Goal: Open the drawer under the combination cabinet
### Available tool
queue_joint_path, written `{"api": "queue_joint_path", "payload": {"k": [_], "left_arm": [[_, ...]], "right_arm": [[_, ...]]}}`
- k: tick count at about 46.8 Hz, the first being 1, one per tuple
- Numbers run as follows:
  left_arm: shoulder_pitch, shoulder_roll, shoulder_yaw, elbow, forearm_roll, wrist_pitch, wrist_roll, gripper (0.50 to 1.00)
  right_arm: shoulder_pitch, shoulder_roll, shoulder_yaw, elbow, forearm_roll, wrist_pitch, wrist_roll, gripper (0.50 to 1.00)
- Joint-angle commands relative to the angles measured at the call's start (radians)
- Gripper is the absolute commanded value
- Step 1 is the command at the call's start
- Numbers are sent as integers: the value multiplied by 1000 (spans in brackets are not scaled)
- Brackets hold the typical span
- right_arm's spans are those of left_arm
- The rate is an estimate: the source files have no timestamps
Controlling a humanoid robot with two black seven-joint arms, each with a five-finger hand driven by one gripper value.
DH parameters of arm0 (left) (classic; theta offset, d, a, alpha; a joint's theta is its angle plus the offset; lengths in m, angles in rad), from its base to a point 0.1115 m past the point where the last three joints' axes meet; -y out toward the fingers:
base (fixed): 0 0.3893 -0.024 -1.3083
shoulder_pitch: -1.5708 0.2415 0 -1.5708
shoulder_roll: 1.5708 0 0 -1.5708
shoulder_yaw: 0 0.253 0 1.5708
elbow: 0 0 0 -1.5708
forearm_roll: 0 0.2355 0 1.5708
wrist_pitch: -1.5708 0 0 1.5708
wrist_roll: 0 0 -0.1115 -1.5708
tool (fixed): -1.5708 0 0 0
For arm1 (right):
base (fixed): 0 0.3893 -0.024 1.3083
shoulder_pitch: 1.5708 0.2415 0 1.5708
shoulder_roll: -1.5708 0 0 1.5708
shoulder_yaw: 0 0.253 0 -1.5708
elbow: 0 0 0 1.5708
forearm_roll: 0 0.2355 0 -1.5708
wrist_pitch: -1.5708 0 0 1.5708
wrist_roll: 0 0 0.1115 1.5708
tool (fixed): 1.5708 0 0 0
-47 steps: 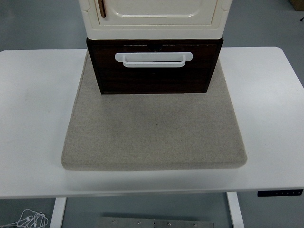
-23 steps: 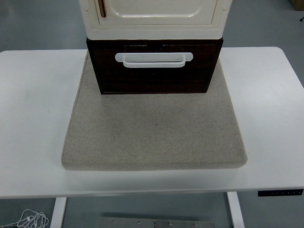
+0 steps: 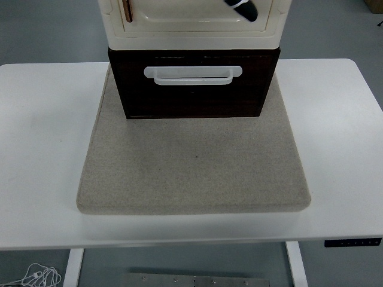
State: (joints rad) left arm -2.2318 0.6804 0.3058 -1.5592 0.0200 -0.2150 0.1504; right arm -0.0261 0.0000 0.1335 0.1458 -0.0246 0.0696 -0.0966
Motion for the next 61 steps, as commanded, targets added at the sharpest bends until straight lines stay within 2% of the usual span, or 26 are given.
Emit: {"api": "queue_joint_path", "payload": {"k": [1, 8, 18, 23, 32, 39, 51, 55, 61], "left_arm": [[-19, 1, 68, -28, 0, -6, 9, 1000], [-38, -1, 174, -64, 1, -6, 32, 1000], [-84, -27, 286, -62, 0, -6, 37, 1000], [-85, -41, 302, -64, 0, -6, 72, 1000], [-83, -81, 312, -53, -11, 16, 97, 1000], [-63, -117, 325, -53, -14, 86, 136, 1000], [-42, -142, 354, -38, -17, 111, 152, 1000], [-26, -165, 355, -18, -17, 137, 152, 1000], [-3, -200, 355, 8, -18, 146, 153, 1000]], "right_arm": [[0, 0, 0, 0, 0, 1, 0, 926], [0, 0, 0, 0, 0, 1, 0, 926], [0, 0, 0, 0, 0, -1, 0, 926], [0, 0, 0, 0, 0, -1, 0, 928], [0, 0, 0, 0, 0, -1, 0, 928], [0, 0, 0, 0, -2, 1, 0, 928], [0, 0, 0, 0, 0, 1, 0, 926], [0, 0, 0, 0, 0, 1, 0, 926], [0, 0, 0, 0, 0, -1, 0, 928]]}}
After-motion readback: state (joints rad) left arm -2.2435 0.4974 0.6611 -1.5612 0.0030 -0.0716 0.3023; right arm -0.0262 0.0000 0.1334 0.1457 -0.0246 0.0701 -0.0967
